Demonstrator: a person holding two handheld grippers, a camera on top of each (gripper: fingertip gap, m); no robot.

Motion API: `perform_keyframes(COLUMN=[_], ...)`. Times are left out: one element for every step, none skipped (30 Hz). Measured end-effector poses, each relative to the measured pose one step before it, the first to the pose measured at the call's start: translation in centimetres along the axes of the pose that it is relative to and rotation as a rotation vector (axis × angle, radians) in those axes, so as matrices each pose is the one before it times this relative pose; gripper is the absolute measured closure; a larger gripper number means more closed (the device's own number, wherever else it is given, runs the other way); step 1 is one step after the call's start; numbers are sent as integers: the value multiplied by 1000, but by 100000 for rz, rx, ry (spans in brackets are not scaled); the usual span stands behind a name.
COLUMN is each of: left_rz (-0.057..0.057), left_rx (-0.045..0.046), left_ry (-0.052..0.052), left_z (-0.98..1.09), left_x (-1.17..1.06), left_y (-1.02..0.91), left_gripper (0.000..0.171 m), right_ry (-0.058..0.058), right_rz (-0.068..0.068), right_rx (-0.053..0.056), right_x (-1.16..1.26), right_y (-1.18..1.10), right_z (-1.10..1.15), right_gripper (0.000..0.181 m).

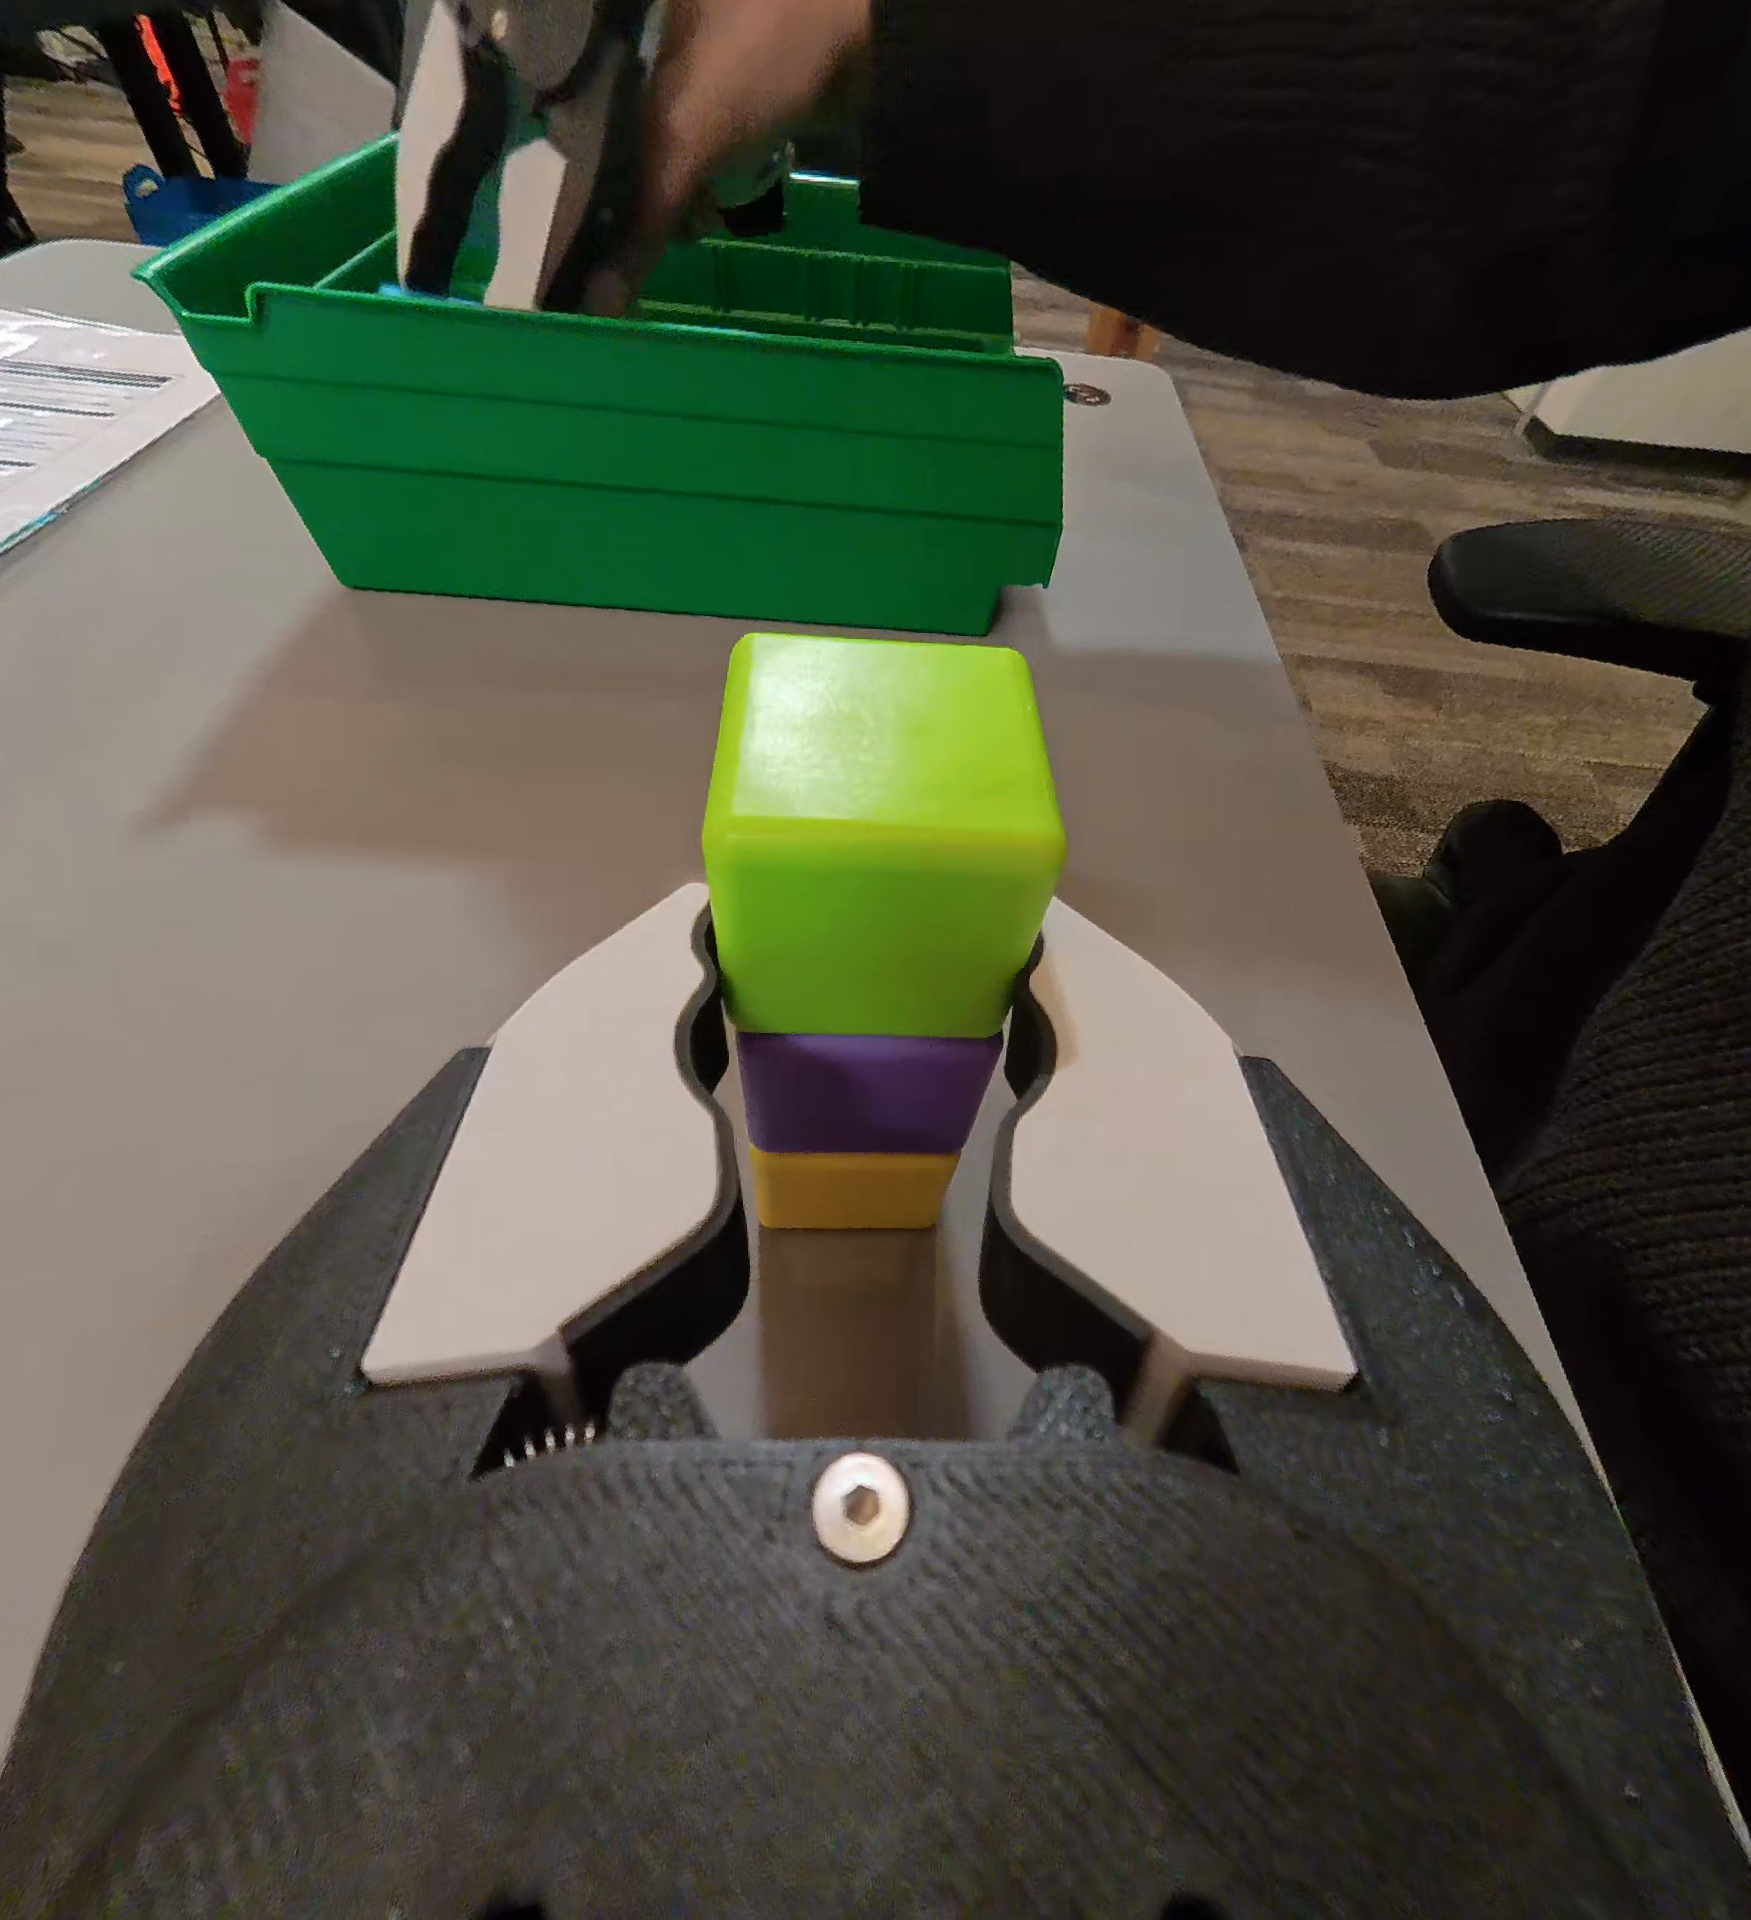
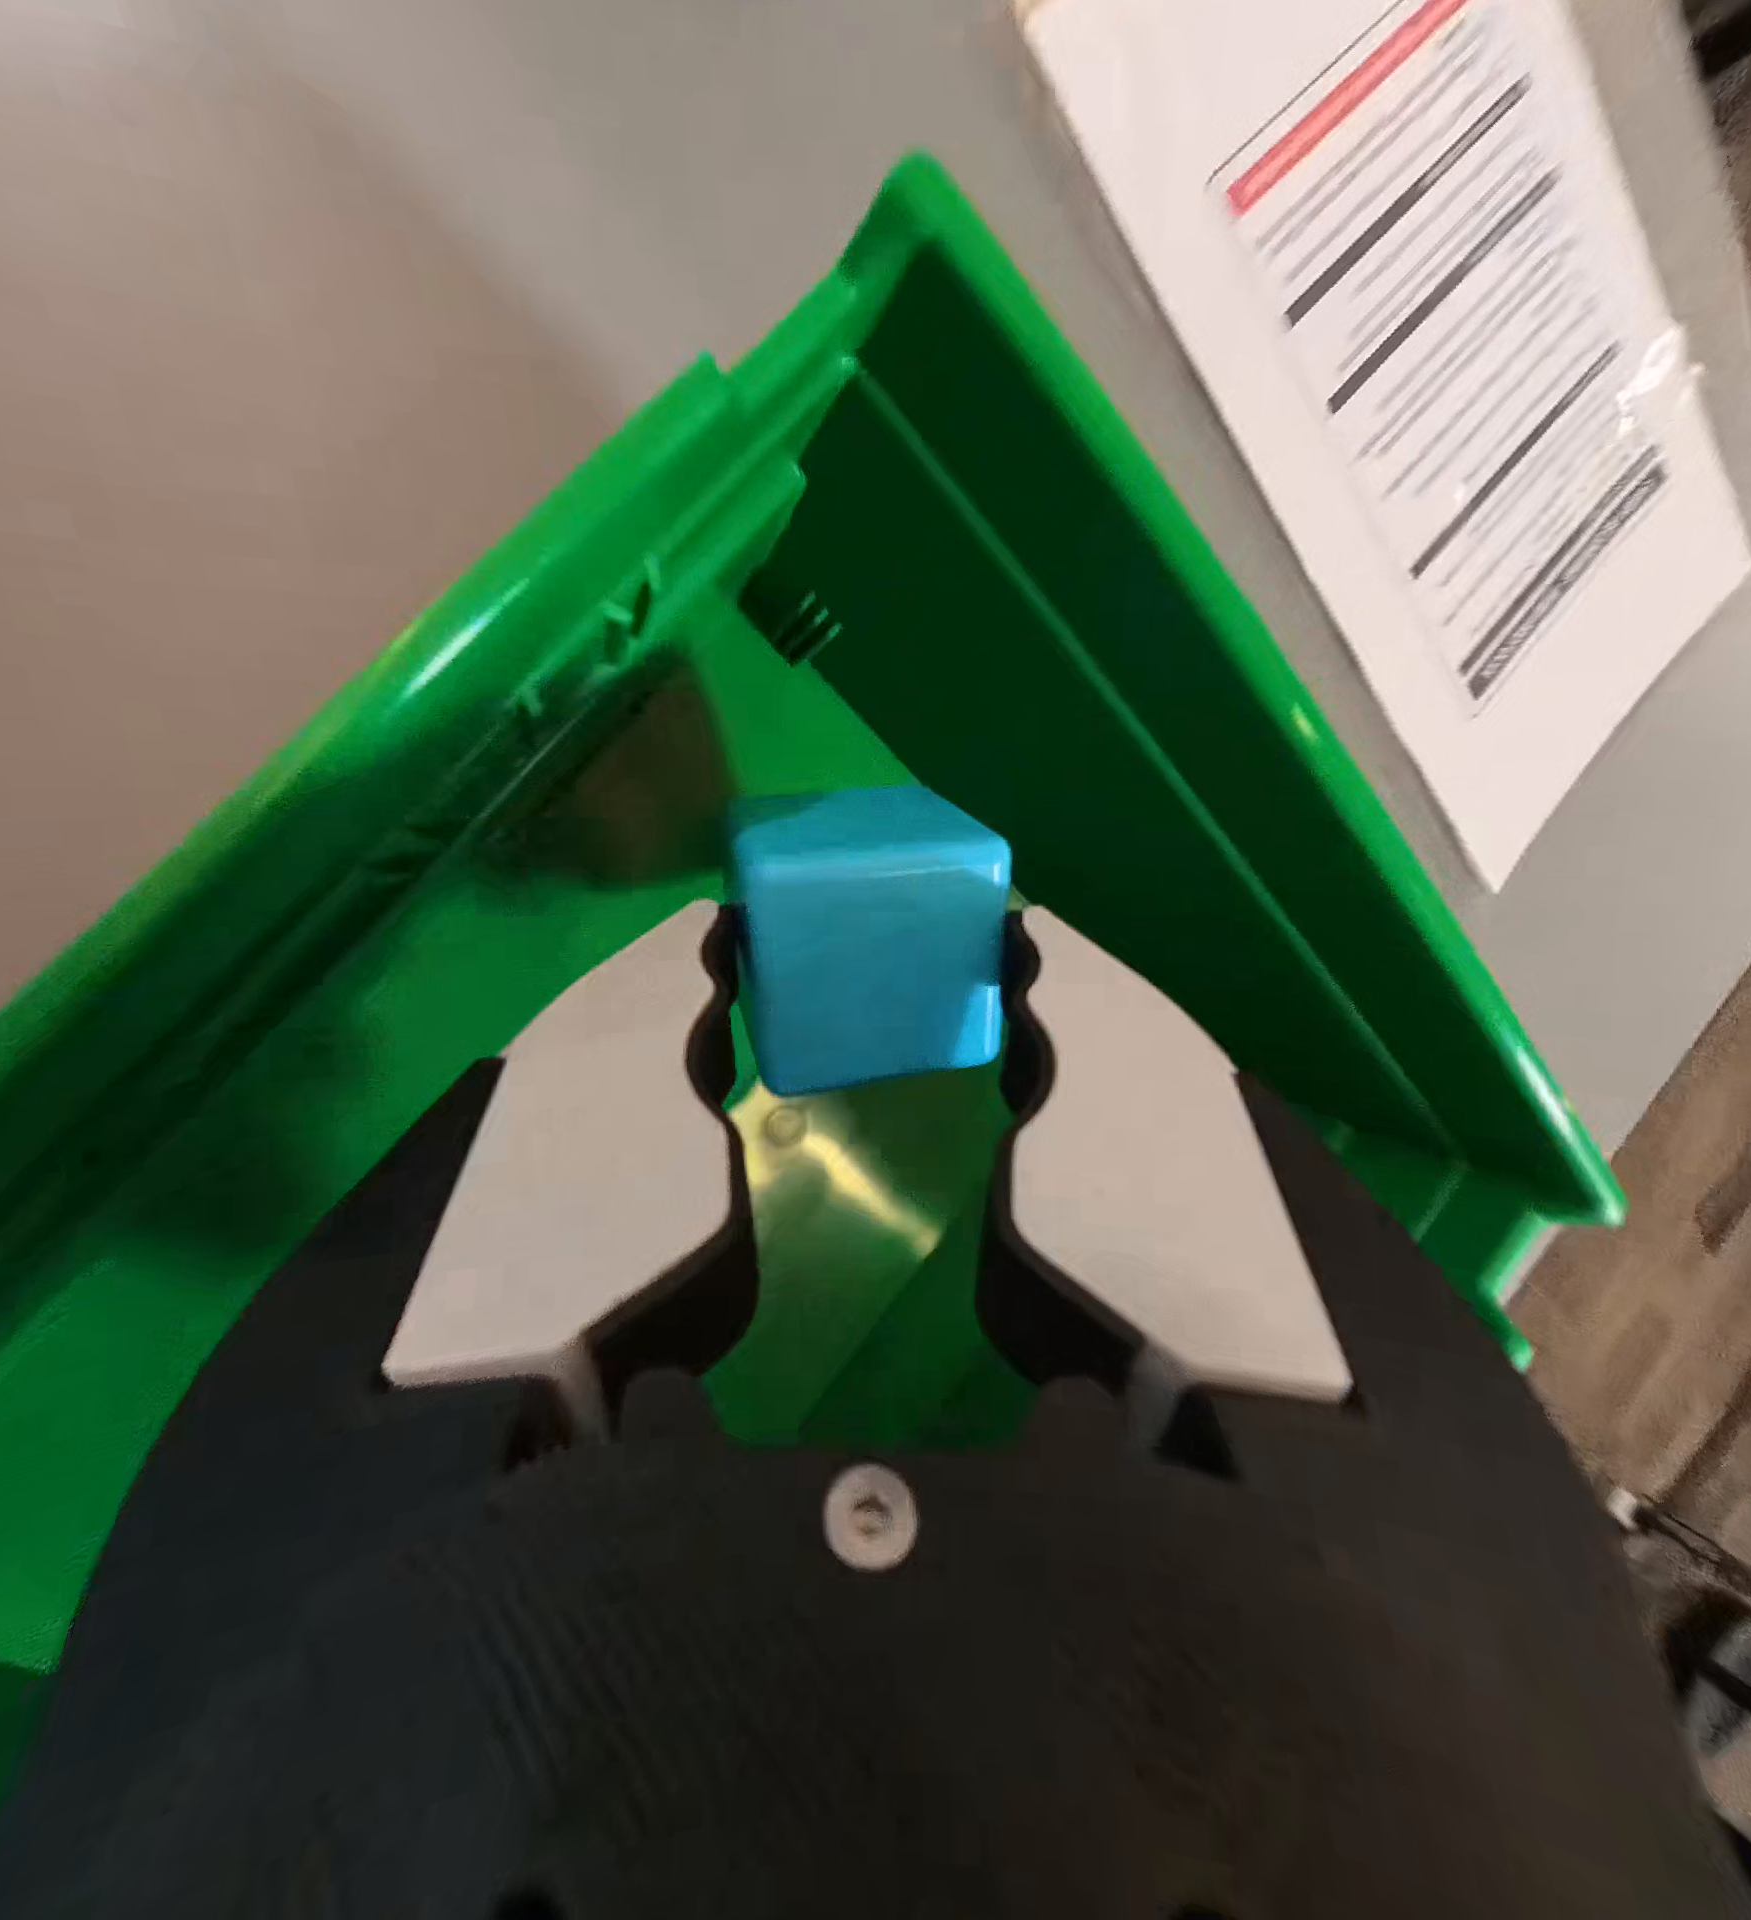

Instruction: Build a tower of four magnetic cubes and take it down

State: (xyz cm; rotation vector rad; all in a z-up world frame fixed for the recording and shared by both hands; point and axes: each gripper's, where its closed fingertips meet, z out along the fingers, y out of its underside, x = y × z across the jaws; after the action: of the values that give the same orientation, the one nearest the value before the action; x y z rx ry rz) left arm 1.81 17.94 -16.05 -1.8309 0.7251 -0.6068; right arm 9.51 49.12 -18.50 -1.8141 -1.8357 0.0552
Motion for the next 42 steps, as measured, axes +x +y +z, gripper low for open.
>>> perform_keyframes(left_rz=[-37,133,200,59,-181,-260,-228,-100,11,-21,-90,-133,-214,-242,-233,-76,12,-207,-504,-732,-390,-114,-327,-312,6,390,334,354,438,-232,-87,131,379,675,437,-102,-457,-595,-537,-450,-479,-96], left_rx=[-325,-228,-145,-31,35,59,23,-149,-216,-86,27,105,54,-55,-175,-285,-210,-195,-245,-597,-1220,-1356,-1205,-1094,-854,-912,-942,-647,-566,-472,-449,-637,-549,22,252,302,384,247,12,28,74,-116], left_ry=[-162,-285,-327,-239,-18,250,239,108,-80,-149,-115,38,159,21,-113,-377,-630,-1385,-2233,-2350,-543,796,1006,874,407,247,-12,222,591,-83,925,1300,258,115,568,518,590,779,632,615,377,255], left_z=[-3,-19,-23,-19,-12,0,8,12,-2,-12,-12,-9,-1,-2,-4,-22,-22,-10,32,58,47,24,17,15,34,39,78,74,88,123,107,103,66,20,-24,-15,-16,3,19,12,-11,-7], left_x=[-20,-40,-42,-43,-26,7,9,5,-6,-11,-22,7,0,-23,-34,-72,-90,-200,-318,-336,-88,98,136,124,82,63,29,71,83,-21,128,203,72,42,92,38,15,17,-26,-5,-16,-3], left_y=[56,42,25,20,19,23,35,42,45,14,1,3,2,13,27,35,29,20,28,63,165,210,218,197,169,164,136,110,114,103,99,112,91,18,-6,-1,8,51,118,100,-4,20], left_gripper=[120,120,120,120,119,119,120,120,120,119,119,120,119,119,119,117,115,111,103,96,93,93,93,92,91,91,91,91,92,93,94,96,98,104,110,114,118,119,119,119,119,119], right_ry=[-56,-199,-977,-2163,-1682,444,2291,3225,2139,828,-497,165,1014,115,-1815,-3520,-6040,-8965,-9727,-8592,-6057,-4134,-2740,-973,701,-602,-3507,-4053,-2792,-2369,-2326,-1080,-332,-152,1513,1982,656,224,-331,-995,-1190,-1371], right_rz=[-1411,-539,645,941,216,-644,-699,-123,965,2471,3278,3561,3626,3854,4346,5245,5402,5001,4708,4119,2746,296,-1626,-2545,-2070,-1483,-888,-539,-517,-287,-113,-59,-136,-273,-302,-457,-613,-188,412,728,586,91], right_rx=[-3225,-1898,-1333,-1707,-1467,-143,778,990,1217,2419,3925,4745,5100,6111,8131,10420,12520,13035,11536,9922,7874,4350,1299,-496,-327,-465,-2272,-2790,-1669,0,1045,733,8,-596,-2151,-3776,-2991,-1193,-8,628,816,1099], right_x=[98,28,-75,-260,-214,35,233,392,307,194,23,102,186,-77,-623,-1273,-2104,-2968,-3384,-3288,-2804,-2287,-1813,-1304,-886,-912,-1107,-950,-614,-466,-393,-153,9,55,334,426,194,65,-51,-162,-190,-218], right_y=[40,-124,-162,-41,5,-82,-89,-42,-28,-140,-329,-427,-528,-781,-1230,-1744,-2153,-2168,-1702,-1032,-217,678,1278,1560,1485,1330,1143,816,460,206,139,218,302,357,522,685,575,331,160,32,-19,-65], right_z=[722,551,413,306,215,91,-83,-275,-498,-729,-924,-1122,-1293,-1513,-1720,-1825,-1753,-1424,-865,-241,237,493,592,618,589,566,575,572,524,409,287,193,124,95,106,143,115,71,59,39,37,20], right_gripper=[131,131,131,131,131,131,130,120,114,110,106,106,106,106,106,105,103,106,106,106,105,105,105,105,107,109,108,108,107,107,107,107,107,108,110,108,108,108,107,107,107,106])
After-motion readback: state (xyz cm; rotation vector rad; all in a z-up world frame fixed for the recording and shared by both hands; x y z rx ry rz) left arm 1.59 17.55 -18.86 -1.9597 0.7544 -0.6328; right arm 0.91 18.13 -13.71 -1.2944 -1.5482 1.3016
